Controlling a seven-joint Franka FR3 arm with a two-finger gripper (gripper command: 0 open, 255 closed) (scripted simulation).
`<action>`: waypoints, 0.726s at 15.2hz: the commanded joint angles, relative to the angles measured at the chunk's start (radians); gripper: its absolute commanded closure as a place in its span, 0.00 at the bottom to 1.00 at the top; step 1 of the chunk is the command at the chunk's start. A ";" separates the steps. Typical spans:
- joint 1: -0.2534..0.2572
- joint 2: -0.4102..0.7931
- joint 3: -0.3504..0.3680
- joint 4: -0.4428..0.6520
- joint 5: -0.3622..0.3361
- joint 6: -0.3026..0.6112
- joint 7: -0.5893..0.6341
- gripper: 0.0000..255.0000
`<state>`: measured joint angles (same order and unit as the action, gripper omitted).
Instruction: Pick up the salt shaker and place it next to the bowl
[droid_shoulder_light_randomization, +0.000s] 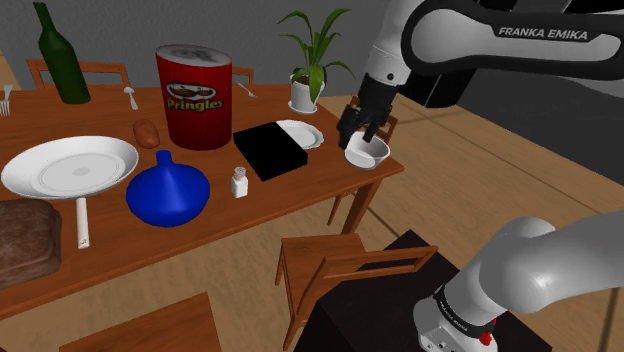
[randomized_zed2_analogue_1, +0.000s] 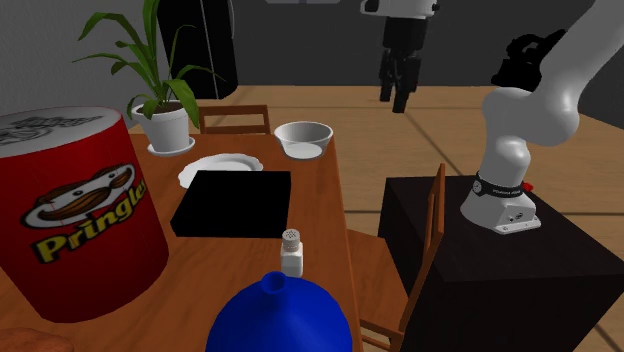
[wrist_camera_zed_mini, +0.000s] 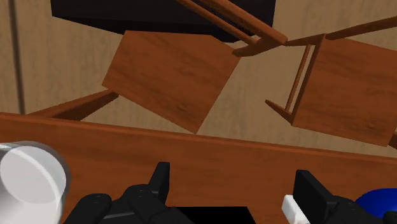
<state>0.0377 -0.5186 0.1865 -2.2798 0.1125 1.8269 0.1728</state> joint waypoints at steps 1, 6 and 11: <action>0.002 0.068 0.030 0.028 0.000 0.039 0.036 0.00; 0.004 0.251 0.099 0.125 -0.028 0.117 0.129 0.00; 0.013 0.447 0.153 0.254 -0.090 0.168 0.233 0.00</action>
<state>0.0453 -0.1083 0.3262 -2.0490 0.0353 1.9847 0.3783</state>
